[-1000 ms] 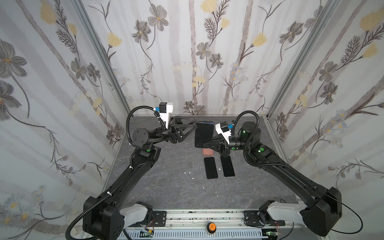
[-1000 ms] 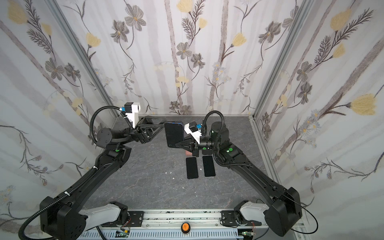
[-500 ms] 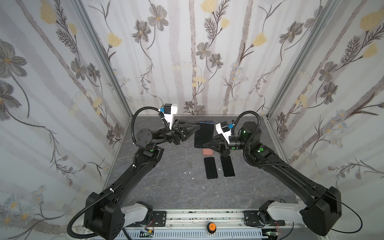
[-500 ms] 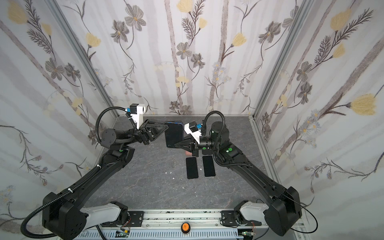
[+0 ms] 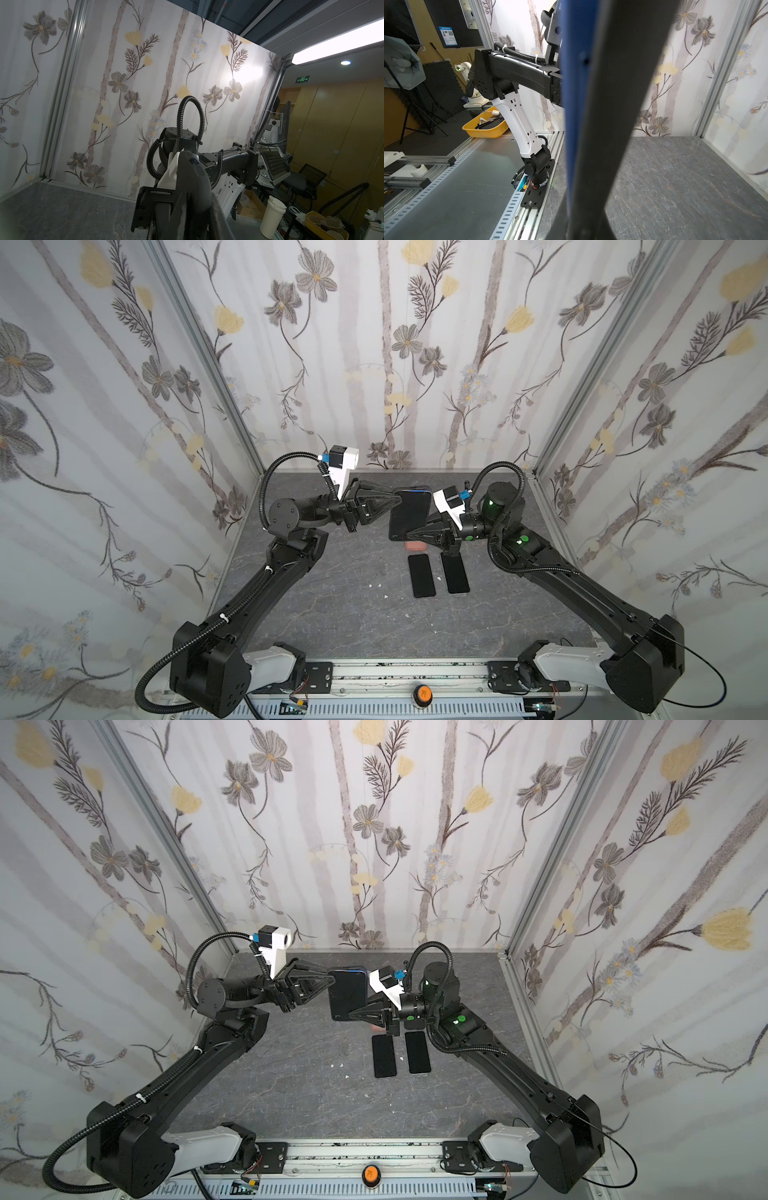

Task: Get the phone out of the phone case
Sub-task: 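Move the open left gripper toward the black phone held by the right gripper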

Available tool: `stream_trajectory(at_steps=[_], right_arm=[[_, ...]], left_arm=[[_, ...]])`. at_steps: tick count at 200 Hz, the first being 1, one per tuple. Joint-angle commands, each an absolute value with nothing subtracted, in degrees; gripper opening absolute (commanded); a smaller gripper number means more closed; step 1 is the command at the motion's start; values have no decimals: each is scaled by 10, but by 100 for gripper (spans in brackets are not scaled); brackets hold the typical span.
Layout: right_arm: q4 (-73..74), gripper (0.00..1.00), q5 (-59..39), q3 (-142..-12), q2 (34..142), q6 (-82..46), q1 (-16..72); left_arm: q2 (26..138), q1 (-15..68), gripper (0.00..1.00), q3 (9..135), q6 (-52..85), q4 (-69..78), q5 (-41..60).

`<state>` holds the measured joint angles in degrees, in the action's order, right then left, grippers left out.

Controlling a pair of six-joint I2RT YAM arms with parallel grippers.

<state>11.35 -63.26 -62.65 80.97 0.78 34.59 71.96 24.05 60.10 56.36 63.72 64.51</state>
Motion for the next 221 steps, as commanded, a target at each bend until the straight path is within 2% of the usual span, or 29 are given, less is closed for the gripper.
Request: stream_trajectory(at_steps=[1, 148, 187, 221], right_arm=[[99, 0, -674, -637, 810, 56, 347], [-100, 0, -704, -732, 843, 216, 337], [-134, 0, -707, -747, 847, 239, 335], [-140, 0, -711, -748, 846, 244, 332]], left_arm=[[725, 241, 19, 614, 614, 680, 644], [793, 220, 22, 721, 644, 700, 792], [805, 217, 15, 737, 643, 699, 828], [809, 217, 15, 756, 642, 699, 857]])
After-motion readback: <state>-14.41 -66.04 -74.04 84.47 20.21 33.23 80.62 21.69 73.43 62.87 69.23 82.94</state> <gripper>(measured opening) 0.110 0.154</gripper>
